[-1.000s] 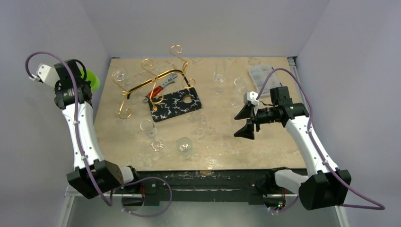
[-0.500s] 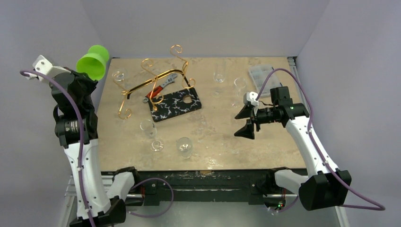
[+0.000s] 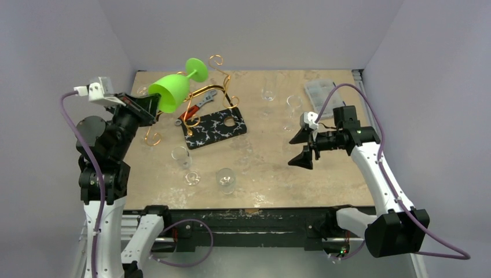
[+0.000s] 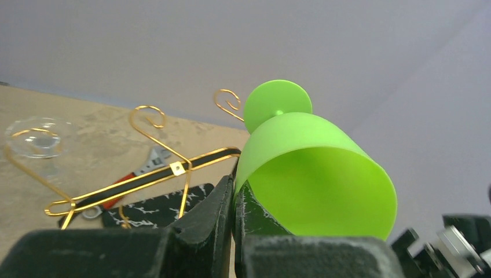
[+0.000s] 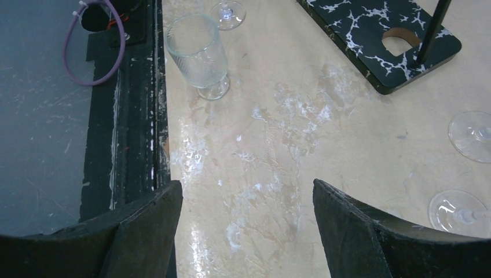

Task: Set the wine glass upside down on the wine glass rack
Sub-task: Turn the wine glass upside down at the wine rack.

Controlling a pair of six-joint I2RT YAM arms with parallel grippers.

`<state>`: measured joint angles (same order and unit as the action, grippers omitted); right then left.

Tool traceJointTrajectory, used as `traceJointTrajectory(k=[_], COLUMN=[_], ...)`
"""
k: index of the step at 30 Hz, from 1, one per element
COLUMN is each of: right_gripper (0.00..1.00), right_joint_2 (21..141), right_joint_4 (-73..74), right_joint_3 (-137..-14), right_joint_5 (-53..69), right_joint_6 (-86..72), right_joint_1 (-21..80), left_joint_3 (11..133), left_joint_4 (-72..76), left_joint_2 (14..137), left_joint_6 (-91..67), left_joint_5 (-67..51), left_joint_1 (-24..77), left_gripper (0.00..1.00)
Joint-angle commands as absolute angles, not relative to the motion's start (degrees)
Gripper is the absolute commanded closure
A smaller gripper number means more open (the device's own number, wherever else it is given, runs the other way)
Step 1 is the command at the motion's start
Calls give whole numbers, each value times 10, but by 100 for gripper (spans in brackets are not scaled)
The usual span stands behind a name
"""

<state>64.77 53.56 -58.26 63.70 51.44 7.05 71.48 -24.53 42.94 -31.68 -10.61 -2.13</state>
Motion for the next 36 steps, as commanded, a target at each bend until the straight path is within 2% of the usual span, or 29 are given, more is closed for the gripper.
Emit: traceJointTrajectory(k=[1,8,13,21,36], right_gripper=[19,19,19,19,19], right_joint_2=[636,622,598,573,567], right_joint_4=[534,542,543,595,688], right_joint_3=[-590,-589,-583,-606,-686], right_joint_5=[661,688,664,646,629], right_joint_6=[528,531,523,532,556], right_joint_1=[41,-21,-28,-28,-28], left_joint_3=[667,611,593,523,462], left_joint_4=[-165,-114,-94,-31,56], left_joint_2=[402,395,402,404,421], left_joint_6=[-317,-314,-299,-302,-291], left_joint_5=[-168,-123,-78,-19,115], left_joint_1=[33,168,247,321,473], left_gripper=[100,100,100,100,100])
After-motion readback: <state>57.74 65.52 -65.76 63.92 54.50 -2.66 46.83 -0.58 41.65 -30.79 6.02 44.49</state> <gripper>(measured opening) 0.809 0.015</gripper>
